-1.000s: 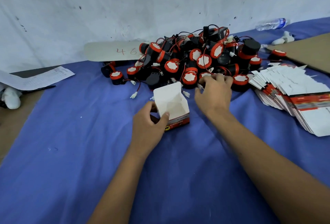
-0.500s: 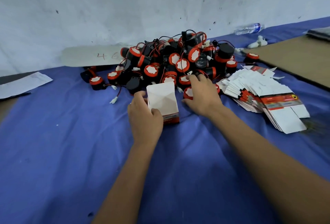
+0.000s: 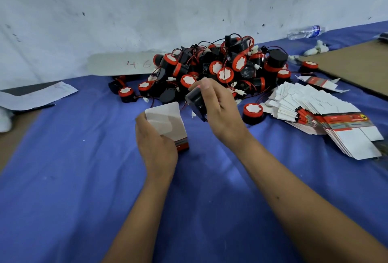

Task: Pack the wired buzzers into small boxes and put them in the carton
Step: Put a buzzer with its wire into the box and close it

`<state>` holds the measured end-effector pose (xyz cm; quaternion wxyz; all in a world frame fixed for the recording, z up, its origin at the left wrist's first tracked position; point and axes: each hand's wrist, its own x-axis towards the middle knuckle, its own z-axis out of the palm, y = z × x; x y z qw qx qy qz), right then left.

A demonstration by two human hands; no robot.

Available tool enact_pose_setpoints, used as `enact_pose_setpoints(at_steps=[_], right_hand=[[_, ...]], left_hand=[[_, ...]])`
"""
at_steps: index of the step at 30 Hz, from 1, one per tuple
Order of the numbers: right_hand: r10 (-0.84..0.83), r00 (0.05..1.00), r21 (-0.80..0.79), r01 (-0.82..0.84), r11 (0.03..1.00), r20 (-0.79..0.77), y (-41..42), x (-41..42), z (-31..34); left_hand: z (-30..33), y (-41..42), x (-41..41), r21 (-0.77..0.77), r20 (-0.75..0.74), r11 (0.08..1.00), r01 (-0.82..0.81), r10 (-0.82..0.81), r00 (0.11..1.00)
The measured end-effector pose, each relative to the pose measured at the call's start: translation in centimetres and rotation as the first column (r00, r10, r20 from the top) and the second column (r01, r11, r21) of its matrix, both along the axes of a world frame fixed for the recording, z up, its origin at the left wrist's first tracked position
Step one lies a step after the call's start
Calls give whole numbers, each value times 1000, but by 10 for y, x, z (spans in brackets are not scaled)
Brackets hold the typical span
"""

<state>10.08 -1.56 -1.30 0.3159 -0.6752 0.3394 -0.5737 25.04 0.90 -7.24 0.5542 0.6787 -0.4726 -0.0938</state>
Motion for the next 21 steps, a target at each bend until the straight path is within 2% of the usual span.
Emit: enact_pose_setpoints(at_steps=[2,4,8,10,14,16,19,21], right_hand=[[78,995,40,-80,996,63,8,11,-2],[151,987,49,-154,987,64,15,21,-5],[140,975,-97,-159,983,-175,25,43,-6],[146,944,-153,-198,968,-295,27,53,-5],[212,889,-150,-293,944,-406,32,66,-9],[182,886,-147,-266,953,-426,31,68,-16],[69,904,-125,-133,983,-423,24,60,-27],[-31,876,-125,-33,992,-481,20,55,-32]], left_hand=[[-2,8,10,6,-45,999,52,-52,998],[-3,16,19,3,-12,996,92,-92,996],[-4,20,31,2,147,985,173,-171,974],[-6,19,35,-38,141,966,257,-250,958],[-4,24,37,-157,205,938,309,-275,939],[-6,25,37,-142,161,946,293,-270,949],[-12,27,42,-108,56,963,246,-241,969],[-13,28,43,-103,94,969,227,-217,972]])
